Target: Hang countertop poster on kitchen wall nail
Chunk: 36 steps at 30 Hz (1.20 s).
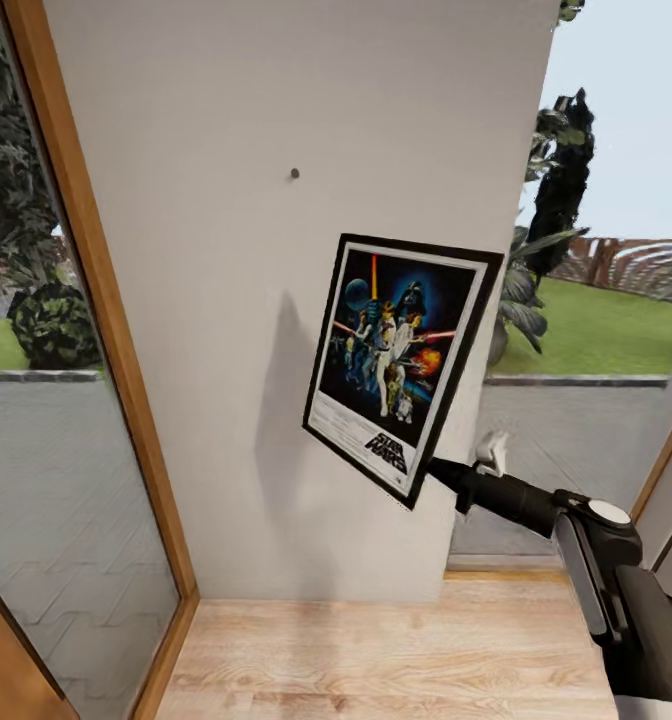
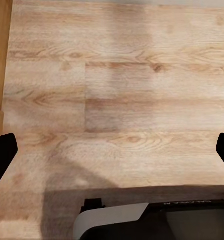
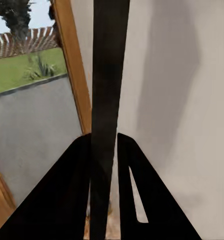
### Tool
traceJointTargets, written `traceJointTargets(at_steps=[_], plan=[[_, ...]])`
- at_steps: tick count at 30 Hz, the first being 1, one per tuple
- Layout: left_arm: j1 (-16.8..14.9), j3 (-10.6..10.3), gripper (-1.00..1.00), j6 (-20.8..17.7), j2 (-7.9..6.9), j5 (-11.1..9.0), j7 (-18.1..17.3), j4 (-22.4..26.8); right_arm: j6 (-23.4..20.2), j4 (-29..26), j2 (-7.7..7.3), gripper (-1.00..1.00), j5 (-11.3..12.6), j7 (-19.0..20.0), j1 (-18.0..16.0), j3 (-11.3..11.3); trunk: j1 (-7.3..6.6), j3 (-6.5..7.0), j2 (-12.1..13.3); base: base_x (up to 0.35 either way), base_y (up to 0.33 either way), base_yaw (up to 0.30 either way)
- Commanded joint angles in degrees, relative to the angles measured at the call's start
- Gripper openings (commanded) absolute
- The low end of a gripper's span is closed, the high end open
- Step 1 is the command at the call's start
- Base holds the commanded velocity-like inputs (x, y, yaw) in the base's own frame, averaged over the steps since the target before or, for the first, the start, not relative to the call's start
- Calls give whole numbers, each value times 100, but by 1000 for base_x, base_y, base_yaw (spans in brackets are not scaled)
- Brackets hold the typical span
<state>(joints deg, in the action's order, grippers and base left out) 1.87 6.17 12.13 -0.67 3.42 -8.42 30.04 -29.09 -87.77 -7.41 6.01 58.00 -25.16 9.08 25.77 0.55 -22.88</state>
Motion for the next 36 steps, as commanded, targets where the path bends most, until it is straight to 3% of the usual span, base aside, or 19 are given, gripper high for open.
traceJointTargets(at_steps=[1,4,9,11,12,14,15,16,20,26,36], plan=[[2,42,100,8,6,36,-46,5,-229,-2,-42,-100,23,169,-201,-11,2,-2,-4,0,0,0],[5,42,100,9,0,36,-46,3,-565,-8,-167,-100,26,417,-581,-58,2,-2,-4,0,0,0],[4,42,100,13,-2,43,-46,-5,-1321,-11,-370,-100,26,945,-1425,-520,2,-2,-4,0,0,0],[3,42,100,14,-2,44,-46,-6,-1475,-8,-397,-100,28,988,-1630,-593,2,-2,-4,0,0,0],[4,42,100,19,-1,44,-46,-7,-1923,-1,-426,-100,34,1071,-2075,-706,2,-2,-4,0,0,0],[5,39,100,22,-1,44,-46,-7,-2121,7,-433,-100,36,1137,-2301,-832,2,-2,-4,0,0,0],[5,37,100,23,-2,47,-46,-7,-2301,21,-438,-100,36,1193,-2564,-1029,2,-2,-4,0,0,0],[5,30,100,25,2,52,-46,-7,-2655,91,-440,-100,36,1271,-3164,-1375,2,-2,-4,0,0,0],[2,26,100,26,3,53,-46,-7,-2773,383,-439,-100,60,1298,-3639,-1479,2,-2,-4,0,0,0],[4,25,100,26,4,60,-46,-7,-2800,692,-443,-100,64,1371,-3927,-1516,2,-2,-4,0,0,0],[6,19,100,26,6,62,-46,-7,-2734,712,-464,-100,77,1443,-3970,-1540,2,-2,-4,0,0,0]])
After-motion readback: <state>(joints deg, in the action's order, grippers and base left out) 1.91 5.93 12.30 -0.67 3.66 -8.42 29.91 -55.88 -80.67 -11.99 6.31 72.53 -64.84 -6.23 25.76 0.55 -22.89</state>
